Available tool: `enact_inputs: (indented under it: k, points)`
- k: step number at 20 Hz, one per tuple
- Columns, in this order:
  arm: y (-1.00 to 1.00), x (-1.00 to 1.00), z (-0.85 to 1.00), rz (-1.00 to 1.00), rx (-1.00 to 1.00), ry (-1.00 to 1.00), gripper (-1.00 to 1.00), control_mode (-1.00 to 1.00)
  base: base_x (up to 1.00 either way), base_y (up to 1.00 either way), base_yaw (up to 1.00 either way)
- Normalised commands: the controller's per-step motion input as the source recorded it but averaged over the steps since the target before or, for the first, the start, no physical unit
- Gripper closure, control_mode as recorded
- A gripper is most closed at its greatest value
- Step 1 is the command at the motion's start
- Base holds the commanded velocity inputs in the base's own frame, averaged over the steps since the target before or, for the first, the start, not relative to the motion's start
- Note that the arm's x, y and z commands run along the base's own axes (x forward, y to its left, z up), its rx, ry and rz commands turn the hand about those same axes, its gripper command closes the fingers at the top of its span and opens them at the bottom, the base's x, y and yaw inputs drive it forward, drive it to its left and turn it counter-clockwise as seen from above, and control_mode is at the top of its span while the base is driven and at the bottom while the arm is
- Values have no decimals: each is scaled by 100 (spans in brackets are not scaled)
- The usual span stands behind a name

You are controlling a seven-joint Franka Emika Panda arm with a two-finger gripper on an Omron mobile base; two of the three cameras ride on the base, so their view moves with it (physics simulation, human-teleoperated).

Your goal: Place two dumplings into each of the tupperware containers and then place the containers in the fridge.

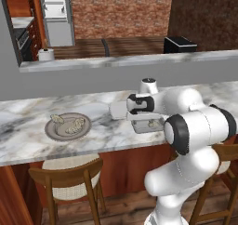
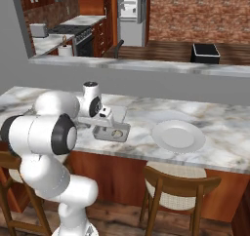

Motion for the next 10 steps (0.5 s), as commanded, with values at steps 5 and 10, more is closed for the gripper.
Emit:
enact_inputs:
  k: [5, 10]
  points:
    - [100, 0, 11, 12, 0, 0, -100, -100, 0, 0, 0]
    - [100, 1, 0, 16, 0, 0, -100, -100, 0, 0, 0]
